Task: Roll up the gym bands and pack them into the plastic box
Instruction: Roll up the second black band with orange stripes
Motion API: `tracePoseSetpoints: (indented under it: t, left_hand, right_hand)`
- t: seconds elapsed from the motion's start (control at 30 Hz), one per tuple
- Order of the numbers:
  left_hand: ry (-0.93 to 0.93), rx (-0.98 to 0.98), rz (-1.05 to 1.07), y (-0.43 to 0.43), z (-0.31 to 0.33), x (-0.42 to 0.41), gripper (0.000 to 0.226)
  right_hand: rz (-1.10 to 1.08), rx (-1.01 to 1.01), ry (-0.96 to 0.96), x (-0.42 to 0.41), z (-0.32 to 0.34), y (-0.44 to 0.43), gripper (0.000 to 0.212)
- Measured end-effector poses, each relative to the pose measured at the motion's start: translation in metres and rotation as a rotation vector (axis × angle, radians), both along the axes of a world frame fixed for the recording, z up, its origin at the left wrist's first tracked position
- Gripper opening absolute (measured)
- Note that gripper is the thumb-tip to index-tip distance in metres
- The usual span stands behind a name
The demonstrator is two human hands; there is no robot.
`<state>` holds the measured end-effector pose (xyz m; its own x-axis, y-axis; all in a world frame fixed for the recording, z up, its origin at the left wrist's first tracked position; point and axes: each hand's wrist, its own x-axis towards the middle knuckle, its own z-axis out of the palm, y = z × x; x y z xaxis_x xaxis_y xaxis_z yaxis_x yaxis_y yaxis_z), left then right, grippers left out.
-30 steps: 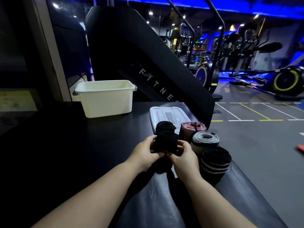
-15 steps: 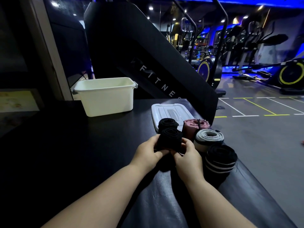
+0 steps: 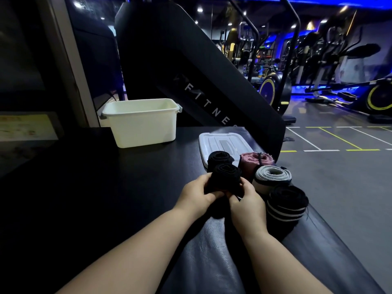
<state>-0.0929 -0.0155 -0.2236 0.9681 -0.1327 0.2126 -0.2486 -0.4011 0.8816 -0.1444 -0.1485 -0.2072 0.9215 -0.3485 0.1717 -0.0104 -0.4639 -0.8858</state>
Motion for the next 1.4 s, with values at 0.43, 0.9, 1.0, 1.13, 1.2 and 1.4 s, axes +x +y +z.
tracePoseSetpoints:
  t: [0.43,0.9,1.0,1.13,1.2,1.4]
  left_hand:
    - [0.080,0.098,0.051,0.006,0.010,-0.010,0.043]
    - [0.140,0.019,0.234,0.096,0.018,-0.017,0.035]
    - [0.124,-0.001,0.288,0.122,0.024,-0.012,0.035]
    - [0.104,-0.009,0.344,0.149,0.028,0.001,0.035]
    - [0.094,-0.015,0.379,0.160,0.029,0.010,0.034]
    - [0.073,-0.023,0.489,0.191,0.033,0.043,0.031]
  right_hand:
    - [-0.001,-0.067,0.095,-0.018,0.008,-0.001,0.035]
    - [0.120,0.092,0.031,-0.001,0.004,0.094,0.019]
    - [0.168,0.048,0.057,0.015,0.008,0.115,0.019]
    - [0.208,0.080,0.049,0.045,0.009,0.138,0.020]
    - [0.219,0.101,0.043,0.062,0.009,0.151,0.019]
    - [0.242,0.126,0.041,0.119,0.013,0.183,0.022]
